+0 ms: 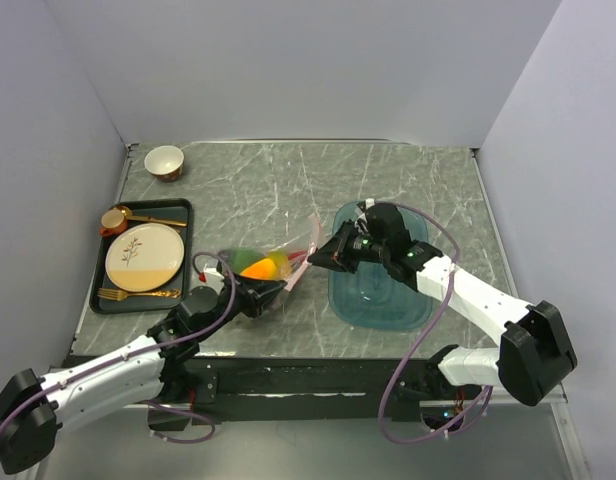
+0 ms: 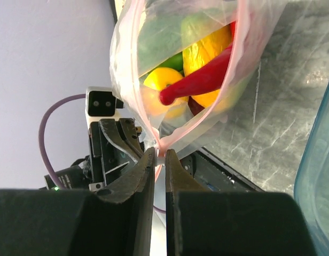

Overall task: Place the food in the zip-top bag and seal the zipper
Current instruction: Zip the zipper food storage bag at the center of the board.

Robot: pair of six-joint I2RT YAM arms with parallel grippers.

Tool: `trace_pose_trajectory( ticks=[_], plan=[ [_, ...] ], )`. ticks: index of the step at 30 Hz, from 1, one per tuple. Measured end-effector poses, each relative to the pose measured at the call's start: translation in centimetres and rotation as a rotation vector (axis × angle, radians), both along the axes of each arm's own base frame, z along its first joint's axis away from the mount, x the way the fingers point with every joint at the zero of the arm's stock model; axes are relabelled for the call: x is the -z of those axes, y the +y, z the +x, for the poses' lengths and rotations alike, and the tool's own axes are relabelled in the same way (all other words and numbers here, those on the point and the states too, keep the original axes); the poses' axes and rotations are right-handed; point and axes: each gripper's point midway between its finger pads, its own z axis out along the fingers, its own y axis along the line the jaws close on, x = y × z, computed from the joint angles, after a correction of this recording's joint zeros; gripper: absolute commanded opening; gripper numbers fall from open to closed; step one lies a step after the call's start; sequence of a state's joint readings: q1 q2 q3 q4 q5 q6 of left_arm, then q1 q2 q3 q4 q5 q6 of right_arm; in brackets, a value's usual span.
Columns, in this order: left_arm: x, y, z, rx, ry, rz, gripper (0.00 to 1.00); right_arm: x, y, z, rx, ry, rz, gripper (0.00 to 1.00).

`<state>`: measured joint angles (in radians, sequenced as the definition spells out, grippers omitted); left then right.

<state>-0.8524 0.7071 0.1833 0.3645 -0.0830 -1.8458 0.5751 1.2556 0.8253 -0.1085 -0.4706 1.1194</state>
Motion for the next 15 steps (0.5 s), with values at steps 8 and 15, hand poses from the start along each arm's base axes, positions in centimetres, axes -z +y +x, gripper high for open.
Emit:
trace_pose_trajectory(
  ticks=[8,15],
  plan=[
    [-0.4,0.8,-0.5,-0.008,-0.006,-0.018,0.01,-0.3,-0.8,0.7,-0.001,-0.018,-0.017,0.00],
    [0.3,1.3,-0.6,-0.022,0.012,-0.008,0.01,0.3,-1.7,1.6,0.017,-0.014,-0.033,0.00]
  ],
)
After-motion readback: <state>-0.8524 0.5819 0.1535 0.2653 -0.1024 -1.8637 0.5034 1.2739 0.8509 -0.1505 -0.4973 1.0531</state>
